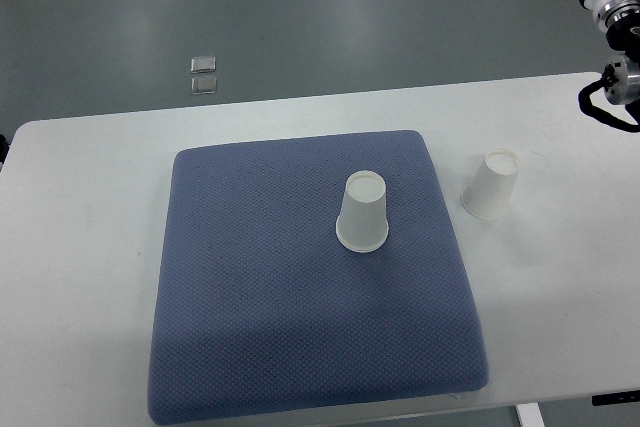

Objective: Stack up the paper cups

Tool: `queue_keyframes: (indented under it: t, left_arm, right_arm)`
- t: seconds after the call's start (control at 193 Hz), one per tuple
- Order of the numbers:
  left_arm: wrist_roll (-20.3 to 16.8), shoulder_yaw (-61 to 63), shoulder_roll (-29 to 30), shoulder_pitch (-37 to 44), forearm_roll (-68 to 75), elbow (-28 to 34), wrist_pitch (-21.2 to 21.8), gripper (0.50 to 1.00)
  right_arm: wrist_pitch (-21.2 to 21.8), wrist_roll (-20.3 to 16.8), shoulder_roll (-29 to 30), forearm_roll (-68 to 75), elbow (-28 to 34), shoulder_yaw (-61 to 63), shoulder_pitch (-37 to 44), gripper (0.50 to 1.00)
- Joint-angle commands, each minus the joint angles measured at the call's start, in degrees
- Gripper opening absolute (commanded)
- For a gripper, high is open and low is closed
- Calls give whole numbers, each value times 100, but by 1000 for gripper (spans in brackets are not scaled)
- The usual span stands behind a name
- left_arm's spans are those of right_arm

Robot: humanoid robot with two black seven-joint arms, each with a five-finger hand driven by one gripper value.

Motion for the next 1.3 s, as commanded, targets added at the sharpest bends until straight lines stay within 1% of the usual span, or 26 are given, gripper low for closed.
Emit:
queue_keyframes:
  t: [0.0,0.057,0.125,0.135,0.202,0.223,0.228,0.275,0.291,0.296,0.301,0.311,0.317,0.379,0.467,0.524,0.623,0.727,0.805,0.841,0.851,0.929,1.038,1.189,1.293]
  left_arm:
    - [0,8,0,0,0,0,0,1000]
    - [0,-1,0,0,0,0,0,1000]
    - [0,-1,0,0,0,0,0,1000]
    - [0,-1,0,0,0,0,0,1000]
    - [0,-1,0,0,0,0,0,1000]
    - [0,-1,0,0,0,0,0,1000]
    - [0,-1,0,0,0,0,8,1000]
    - [0,8,0,0,0,0,0,1000]
    - [0,8,0,0,0,0,0,1000]
    - [0,8,0,0,0,0,0,1000]
    - [0,-1,0,0,0,0,0,1000]
    - [0,-1,0,0,0,0,0,1000]
    - [0,-1,0,0,0,0,0,1000]
    - [0,-1,0,0,0,0,0,1000]
    - [0,-1,0,0,0,0,0,1000]
    - [0,-1,0,0,0,0,0,1000]
    - [0,-1,0,0,0,0,0,1000]
    - [0,-1,0,0,0,0,0,1000]
    - [0,-1,0,0,0,0,0,1000]
    - [0,8,0,0,0,0,0,1000]
    - [0,8,0,0,0,0,0,1000]
    - [0,8,0,0,0,0,0,1000]
    - [0,8,0,0,0,0,0,1000]
    - [0,-1,0,0,0,0,0,1000]
    - [0,-1,0,0,0,0,0,1000]
  right_arm:
    - [334,0,-581,-400,461,-321,91,915]
    - [615,0,-898,-716,672,-488,143,915]
    - [1116,0,-1284,-1287,874,-628,275,915]
    - [1116,0,-1285,-1287,874,-629,275,915]
    - [1669,9,-1653,-1998,1014,-655,381,915]
    - [1740,9,-1698,-2105,1032,-655,389,915]
    - [1827,9,-1750,-2201,1049,-655,389,915]
    - [2136,35,-1944,-2588,1137,-655,433,915]
    - [2302,53,-2049,-2763,1172,-655,477,915]
    - [2303,53,-2049,-2764,1173,-655,477,915]
    - [2390,61,-2084,-2851,1199,-646,495,915]
    - [2391,61,-2084,-2852,1199,-646,495,915]
    - [2478,70,-2128,-2930,1216,-646,521,915]
    - [2918,70,-2356,-3335,1401,-646,653,915]
    - [3270,79,-2585,-3766,1665,-655,759,915]
    - [3542,88,-2726,-4205,1954,-646,811,915]
    - [3753,123,-2779,-4934,2394,-655,811,913]
    - [3718,123,-2682,-5902,2614,-681,741,913]
    - [3621,123,-2410,-6649,2640,-725,662,911]
    - [3420,105,-2243,-7026,2640,-743,583,911]
    - [3419,105,-2243,-7027,2640,-743,583,911]
    - [2936,61,-2067,-7571,2614,-874,398,909]
    - [2558,53,-1917,-7976,2535,-1217,381,909]
    - [1925,44,-1873,-8134,2289,-1771,354,909]
    - [1626,44,-1873,-8152,2183,-2096,372,909]
